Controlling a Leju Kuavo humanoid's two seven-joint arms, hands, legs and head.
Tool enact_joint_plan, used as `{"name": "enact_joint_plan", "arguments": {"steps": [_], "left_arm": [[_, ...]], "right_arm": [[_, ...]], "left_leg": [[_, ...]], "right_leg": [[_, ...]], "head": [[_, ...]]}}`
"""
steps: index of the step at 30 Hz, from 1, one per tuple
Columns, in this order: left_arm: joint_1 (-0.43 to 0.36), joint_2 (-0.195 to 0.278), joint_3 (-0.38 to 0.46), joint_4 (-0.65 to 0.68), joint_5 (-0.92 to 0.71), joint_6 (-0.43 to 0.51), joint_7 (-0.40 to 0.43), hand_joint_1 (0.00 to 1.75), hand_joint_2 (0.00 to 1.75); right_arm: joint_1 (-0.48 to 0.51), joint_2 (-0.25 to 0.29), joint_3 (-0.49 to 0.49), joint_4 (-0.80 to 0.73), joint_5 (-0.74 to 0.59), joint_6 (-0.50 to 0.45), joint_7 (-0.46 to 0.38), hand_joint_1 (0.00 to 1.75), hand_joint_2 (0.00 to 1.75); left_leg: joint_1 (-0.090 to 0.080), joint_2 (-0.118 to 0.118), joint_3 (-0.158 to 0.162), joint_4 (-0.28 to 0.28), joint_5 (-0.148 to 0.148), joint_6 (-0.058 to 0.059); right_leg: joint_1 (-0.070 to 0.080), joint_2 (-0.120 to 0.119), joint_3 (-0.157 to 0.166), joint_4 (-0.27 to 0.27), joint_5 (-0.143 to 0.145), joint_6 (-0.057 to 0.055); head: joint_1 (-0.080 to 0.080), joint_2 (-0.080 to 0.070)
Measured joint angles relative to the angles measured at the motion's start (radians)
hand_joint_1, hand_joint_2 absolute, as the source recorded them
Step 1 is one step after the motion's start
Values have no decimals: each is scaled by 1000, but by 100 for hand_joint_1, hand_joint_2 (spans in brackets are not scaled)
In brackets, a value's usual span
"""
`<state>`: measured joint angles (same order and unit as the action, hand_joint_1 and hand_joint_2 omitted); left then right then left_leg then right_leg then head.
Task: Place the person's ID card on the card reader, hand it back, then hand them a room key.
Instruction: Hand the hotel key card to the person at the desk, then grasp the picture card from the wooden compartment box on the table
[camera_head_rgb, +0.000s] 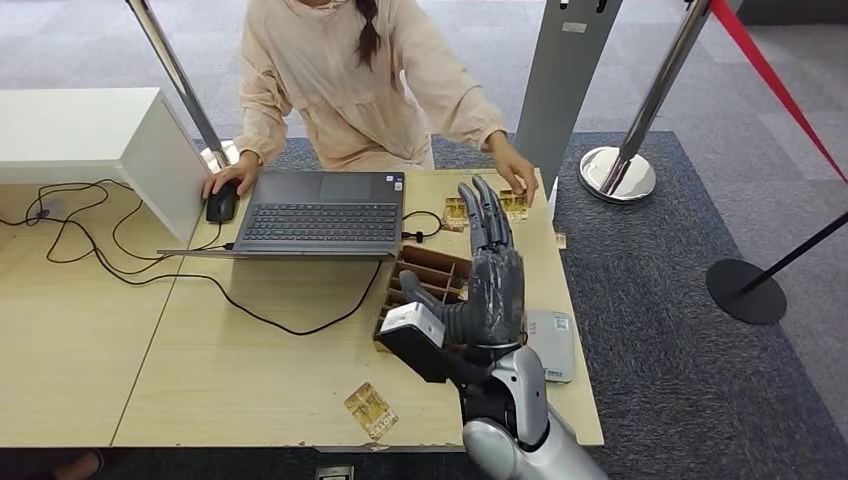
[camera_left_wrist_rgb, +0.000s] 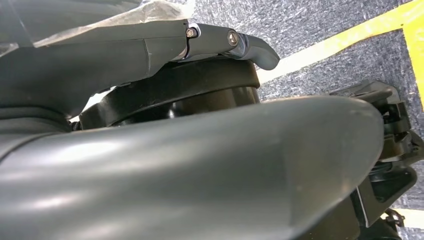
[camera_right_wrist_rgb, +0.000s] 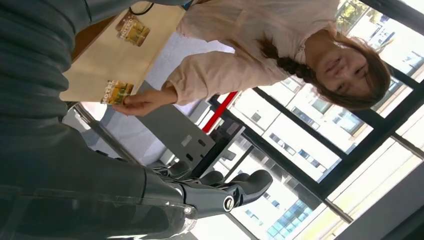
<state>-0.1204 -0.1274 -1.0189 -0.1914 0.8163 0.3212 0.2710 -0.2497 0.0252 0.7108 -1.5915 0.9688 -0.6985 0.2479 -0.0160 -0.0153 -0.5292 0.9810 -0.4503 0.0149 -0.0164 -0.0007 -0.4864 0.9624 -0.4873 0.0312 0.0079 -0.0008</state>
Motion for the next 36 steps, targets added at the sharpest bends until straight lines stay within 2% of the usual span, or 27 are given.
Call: {"name": "enact_joint_plan", "arguments": {"steps": [10,20,30,36], "left_arm": [[0,0,5,2,36,17,-7,0,0],[-1,-1,5,2,67,38,3,0,0],[-6,-3,5,2,99,54,18,0,0],[-9,-2,5,2,119,58,27,0,0]], "right_arm": [[212,-3,-161,-165,-67,0,-136,0,175],[284,21,-247,-171,-166,0,-223,0,175],[298,37,-262,-136,-156,0,-216,0,175],[288,36,-260,-112,-58,0,-138,0,175]], "left_leg": [[0,1,0,0,0,0],[0,1,0,0,0,0],[0,1,0,0,0,0],[0,1,0,0,0,0]], "right_leg": [[0,0,1,0,0,0],[0,0,0,0,0,0],[0,0,1,0,0,0],[0,0,1,0,0,0]], "head": [[0,0],[0,0],[0,0],[0,0]]}}
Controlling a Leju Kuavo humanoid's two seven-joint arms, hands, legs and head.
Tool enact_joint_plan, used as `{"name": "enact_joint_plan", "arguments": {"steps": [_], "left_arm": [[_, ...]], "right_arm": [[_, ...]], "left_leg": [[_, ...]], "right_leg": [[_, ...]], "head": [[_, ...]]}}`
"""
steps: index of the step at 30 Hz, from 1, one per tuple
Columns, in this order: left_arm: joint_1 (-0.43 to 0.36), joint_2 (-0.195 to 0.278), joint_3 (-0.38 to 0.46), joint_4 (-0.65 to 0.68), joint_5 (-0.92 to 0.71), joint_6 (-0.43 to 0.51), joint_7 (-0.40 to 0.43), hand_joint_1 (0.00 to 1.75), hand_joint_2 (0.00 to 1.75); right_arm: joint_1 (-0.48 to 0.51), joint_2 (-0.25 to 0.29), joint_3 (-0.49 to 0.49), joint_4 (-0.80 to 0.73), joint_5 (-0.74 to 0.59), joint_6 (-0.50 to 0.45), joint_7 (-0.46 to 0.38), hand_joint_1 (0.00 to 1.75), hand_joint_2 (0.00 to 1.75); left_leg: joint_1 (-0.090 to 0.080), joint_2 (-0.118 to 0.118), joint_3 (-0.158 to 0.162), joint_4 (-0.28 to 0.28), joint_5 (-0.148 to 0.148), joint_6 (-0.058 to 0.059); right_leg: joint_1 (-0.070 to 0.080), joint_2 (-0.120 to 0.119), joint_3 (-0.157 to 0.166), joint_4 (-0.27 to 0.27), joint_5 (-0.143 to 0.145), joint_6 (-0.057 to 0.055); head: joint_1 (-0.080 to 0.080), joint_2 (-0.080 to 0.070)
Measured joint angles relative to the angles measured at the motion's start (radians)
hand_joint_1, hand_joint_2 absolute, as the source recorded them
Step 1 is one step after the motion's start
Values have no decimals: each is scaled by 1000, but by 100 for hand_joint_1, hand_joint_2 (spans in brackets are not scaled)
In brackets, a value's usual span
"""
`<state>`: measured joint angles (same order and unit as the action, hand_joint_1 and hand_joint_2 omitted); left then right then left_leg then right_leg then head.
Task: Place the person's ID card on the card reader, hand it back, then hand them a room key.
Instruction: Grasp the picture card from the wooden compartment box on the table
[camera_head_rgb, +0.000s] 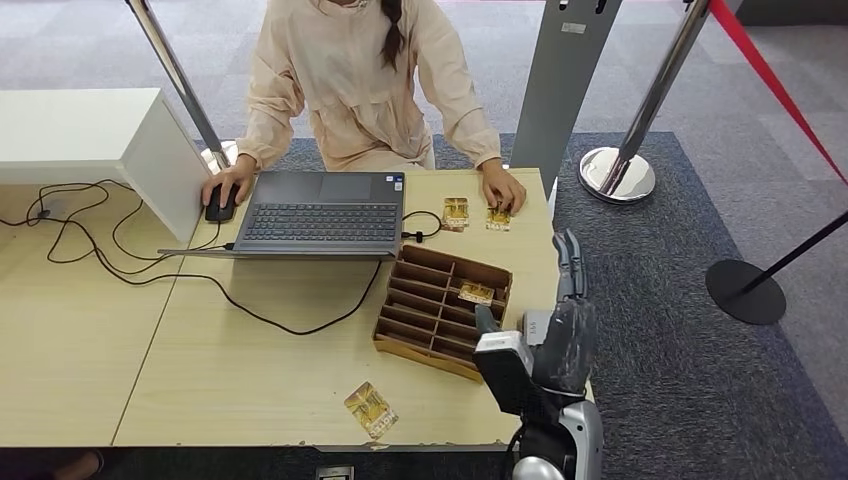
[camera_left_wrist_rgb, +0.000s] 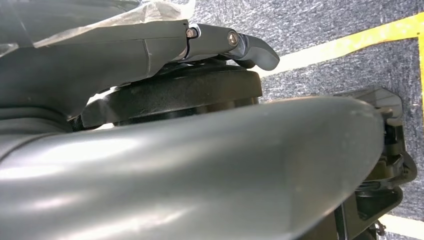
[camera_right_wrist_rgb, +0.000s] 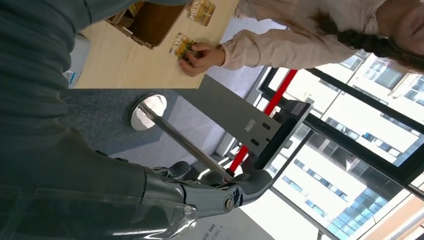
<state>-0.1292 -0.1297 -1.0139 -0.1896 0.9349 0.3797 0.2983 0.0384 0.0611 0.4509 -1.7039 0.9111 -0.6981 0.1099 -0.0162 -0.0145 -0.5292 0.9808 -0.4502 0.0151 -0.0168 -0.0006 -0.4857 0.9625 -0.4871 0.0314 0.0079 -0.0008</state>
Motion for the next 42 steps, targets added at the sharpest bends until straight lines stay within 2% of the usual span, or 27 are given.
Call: {"name": "enact_joint_plan", "arguments": {"steps": [5,16,28,42], "left_arm": [[-1,0,0,0,6,4,4,0,0],[-2,0,0,0,15,5,4,0,0],[-2,0,0,-1,33,12,1,0,0],[-2,1,-1,-1,38,13,-1,0,0]], "right_arm": [[-19,-10,8,26,45,0,81,0,175],[-45,-49,64,97,127,0,178,0,175],[-52,-75,116,154,143,0,178,0,175],[-82,-80,141,183,201,0,191,1,175]], "left_leg": [[0,0,0,0,0,0],[0,0,0,0,0,0],[0,0,0,0,0,0],[0,0,0,0,0,0]], "right_leg": [[0,0,0,0,0,0],[0,0,0,0,0,0],[0,0,0,0,0,0],[0,0,0,0,0,0]], "head": [[0,0],[0,0],[0,0],[0,0]]}}
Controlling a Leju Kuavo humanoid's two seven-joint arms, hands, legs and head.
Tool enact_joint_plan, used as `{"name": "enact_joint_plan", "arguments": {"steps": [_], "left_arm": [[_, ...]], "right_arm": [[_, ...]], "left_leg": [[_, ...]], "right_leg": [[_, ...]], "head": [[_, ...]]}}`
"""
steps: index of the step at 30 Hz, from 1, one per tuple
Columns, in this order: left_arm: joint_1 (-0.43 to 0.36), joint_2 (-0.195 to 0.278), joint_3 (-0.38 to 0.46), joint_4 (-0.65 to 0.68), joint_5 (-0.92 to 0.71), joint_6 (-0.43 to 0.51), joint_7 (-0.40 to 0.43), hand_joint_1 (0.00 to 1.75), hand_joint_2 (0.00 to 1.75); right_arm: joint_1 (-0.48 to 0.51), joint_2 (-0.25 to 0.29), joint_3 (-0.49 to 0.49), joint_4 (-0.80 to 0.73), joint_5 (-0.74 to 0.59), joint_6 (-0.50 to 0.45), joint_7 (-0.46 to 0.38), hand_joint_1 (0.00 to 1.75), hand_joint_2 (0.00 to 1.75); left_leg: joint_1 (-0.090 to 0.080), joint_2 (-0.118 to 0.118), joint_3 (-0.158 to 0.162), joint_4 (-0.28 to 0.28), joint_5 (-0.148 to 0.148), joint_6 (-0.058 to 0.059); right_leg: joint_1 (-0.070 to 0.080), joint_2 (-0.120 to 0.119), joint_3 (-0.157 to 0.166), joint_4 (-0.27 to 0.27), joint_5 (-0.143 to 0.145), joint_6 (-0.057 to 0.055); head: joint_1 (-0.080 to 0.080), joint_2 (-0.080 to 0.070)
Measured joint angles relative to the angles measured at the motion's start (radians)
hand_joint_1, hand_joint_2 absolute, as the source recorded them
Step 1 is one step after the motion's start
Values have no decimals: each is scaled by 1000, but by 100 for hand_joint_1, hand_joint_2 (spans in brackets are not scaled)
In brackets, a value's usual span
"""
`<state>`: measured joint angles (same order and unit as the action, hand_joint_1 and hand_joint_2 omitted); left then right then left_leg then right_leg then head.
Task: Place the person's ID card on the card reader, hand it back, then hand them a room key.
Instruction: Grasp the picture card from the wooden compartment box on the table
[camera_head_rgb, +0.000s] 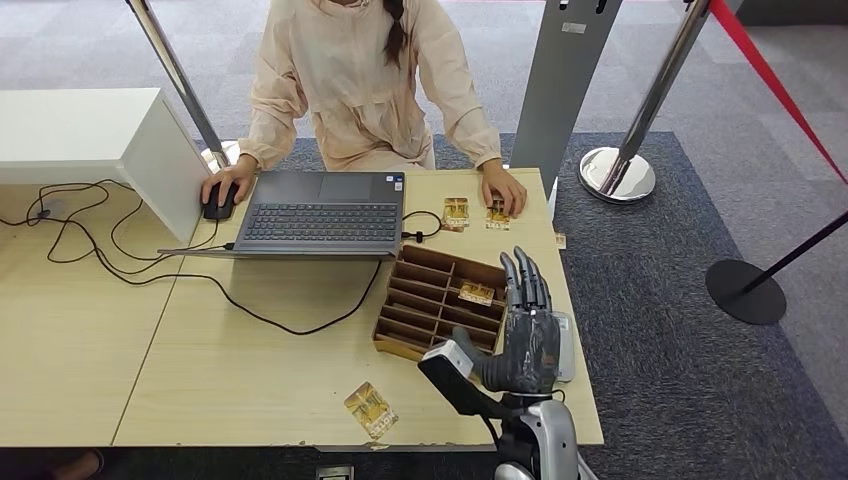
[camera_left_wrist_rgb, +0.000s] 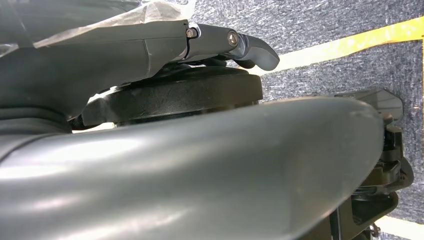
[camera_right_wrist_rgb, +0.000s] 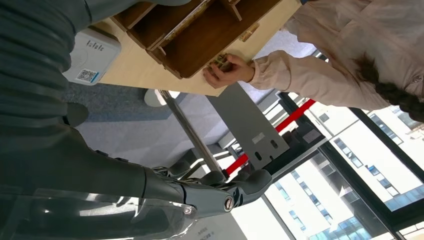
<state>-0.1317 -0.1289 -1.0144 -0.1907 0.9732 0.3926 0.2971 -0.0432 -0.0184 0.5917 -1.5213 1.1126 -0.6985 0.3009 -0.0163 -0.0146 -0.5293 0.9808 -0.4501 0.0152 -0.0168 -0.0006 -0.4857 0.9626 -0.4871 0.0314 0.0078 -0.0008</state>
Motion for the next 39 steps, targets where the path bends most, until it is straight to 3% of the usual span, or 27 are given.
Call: {"name": "enact_joint_plan", "arguments": {"steps": [16,39], "left_arm": [[0,0,-1,0,9,1,-4,0,0],[0,2,-8,-1,9,-4,-10,0,0]], "right_arm": [[-35,10,3,11,6,0,-32,48,175],[-128,3,50,118,66,6,65,52,175]], "left_leg": [[0,0,0,0,0,0],[0,0,0,0,0,0]], "right_leg": [[0,0,0,0,0,0],[0,0,0,0,0,0]], "head": [[0,0],[0,0]]}}
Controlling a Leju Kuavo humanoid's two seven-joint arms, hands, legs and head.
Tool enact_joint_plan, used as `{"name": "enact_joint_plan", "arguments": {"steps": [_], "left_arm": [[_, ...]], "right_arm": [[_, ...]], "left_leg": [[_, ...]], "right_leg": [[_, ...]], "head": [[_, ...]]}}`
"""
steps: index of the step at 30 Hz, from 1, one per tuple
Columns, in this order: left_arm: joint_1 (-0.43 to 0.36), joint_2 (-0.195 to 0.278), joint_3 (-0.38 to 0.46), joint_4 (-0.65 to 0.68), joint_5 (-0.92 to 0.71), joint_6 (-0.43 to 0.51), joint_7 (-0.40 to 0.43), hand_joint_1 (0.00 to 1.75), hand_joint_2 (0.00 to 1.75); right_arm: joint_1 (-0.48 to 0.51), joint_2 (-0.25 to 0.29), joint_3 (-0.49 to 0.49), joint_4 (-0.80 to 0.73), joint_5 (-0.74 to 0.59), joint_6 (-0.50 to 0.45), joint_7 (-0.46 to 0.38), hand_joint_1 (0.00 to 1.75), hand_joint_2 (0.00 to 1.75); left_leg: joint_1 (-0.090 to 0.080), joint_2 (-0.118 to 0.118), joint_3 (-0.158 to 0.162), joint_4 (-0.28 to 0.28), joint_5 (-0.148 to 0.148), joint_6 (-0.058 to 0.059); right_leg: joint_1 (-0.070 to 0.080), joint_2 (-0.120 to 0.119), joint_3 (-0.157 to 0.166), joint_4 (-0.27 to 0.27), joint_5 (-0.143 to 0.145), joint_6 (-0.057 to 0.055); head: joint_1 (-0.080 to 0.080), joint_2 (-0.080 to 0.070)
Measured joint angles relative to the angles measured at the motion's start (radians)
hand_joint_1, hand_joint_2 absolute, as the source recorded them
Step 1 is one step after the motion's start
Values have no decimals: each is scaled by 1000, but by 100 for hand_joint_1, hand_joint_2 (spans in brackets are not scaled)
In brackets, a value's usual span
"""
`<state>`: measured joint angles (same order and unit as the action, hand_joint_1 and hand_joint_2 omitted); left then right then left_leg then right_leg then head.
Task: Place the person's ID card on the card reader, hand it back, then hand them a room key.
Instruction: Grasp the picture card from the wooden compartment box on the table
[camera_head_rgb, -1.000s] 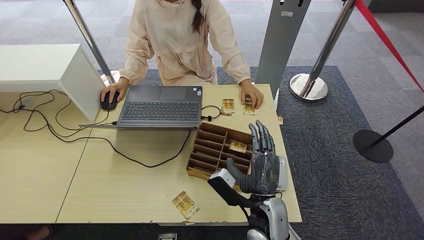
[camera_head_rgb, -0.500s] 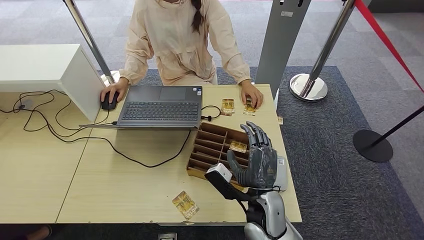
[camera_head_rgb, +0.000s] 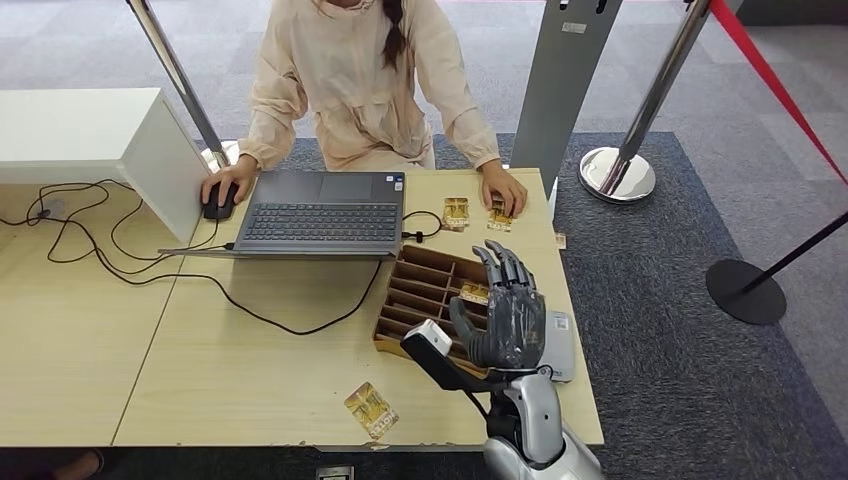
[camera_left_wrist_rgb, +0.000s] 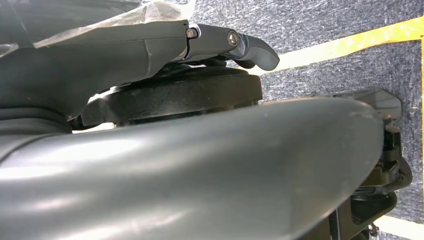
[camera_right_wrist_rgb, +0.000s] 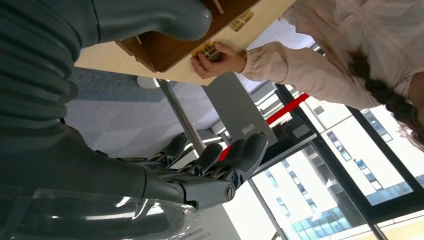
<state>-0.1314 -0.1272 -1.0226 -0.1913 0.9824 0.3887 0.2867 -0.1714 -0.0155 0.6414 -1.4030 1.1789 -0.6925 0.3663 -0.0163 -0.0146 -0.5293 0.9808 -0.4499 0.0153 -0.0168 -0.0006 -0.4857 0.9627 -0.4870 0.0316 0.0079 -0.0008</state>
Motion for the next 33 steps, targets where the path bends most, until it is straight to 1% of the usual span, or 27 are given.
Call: {"name": "enact_joint_plan", "arguments": {"steps": [1,5,14,21,29,33], "left_arm": [[0,0,0,0,0,-1,-1,0,0],[0,2,0,0,1,-6,-2,0,175],[0,8,-1,0,6,-20,-2,0,175],[0,9,-2,0,9,-19,0,0,175],[0,9,-2,0,12,-19,0,0,175],[0,9,-2,0,15,-19,0,0,175]], "right_arm": [[-5,-1,4,4,3,3,3,52,175],[-23,-6,20,19,18,19,21,52,175],[-44,-30,55,39,63,82,77,52,175],[-42,-57,67,47,78,77,100,53,175],[-38,-69,71,47,84,74,102,54,175],[-34,-86,73,47,87,74,103,52,175]], "left_leg": [[0,0,0,0,0,0],[0,0,0,0,0,0],[0,0,0,0,0,0],[0,0,0,0,0,0],[0,0,0,0,0,0],[0,0,0,0,0,0]], "right_leg": [[0,0,0,0,0,0],[0,0,0,0,0,0],[0,0,0,0,0,0],[0,0,0,0,0,0],[0,0,0,0,0,0],[0,0,0,0,0,0]], "head": [[0,0],[0,0],[0,0],[0,0],[0,0],[0,0]]}}
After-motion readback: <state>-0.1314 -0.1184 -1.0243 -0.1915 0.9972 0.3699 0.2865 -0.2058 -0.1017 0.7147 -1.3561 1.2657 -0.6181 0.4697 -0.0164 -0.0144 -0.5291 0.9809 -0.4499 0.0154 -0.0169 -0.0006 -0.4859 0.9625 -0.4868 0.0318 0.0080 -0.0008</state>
